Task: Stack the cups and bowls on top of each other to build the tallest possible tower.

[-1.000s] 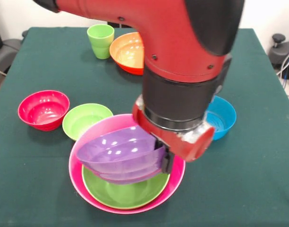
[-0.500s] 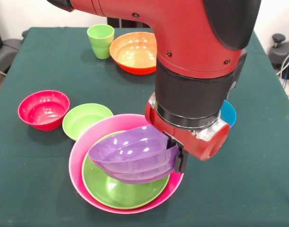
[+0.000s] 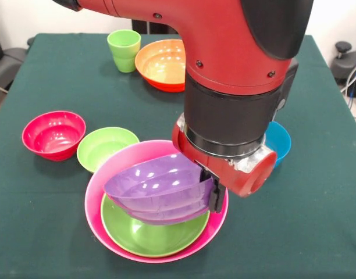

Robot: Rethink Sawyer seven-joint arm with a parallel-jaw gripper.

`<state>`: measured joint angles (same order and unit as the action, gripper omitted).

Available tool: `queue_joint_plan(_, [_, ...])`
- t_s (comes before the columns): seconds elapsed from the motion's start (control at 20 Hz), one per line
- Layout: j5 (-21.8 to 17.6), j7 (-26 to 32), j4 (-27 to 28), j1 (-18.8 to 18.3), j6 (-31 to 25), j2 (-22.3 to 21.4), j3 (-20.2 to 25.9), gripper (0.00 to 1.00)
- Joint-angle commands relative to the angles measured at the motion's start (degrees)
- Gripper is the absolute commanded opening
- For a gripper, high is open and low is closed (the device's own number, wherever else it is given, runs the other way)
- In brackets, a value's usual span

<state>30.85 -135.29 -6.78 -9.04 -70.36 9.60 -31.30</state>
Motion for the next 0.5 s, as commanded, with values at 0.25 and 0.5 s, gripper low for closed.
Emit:
queue_joint_plan(0.25, [2.5, 6.3, -2.1, -2.3, -3.9, -0.1, -1.4, 0.0])
queue_joint_plan(0.5, [3.4, 7.2, -2.3, -2.7, -3.8, 0.1, -2.1, 0.0])
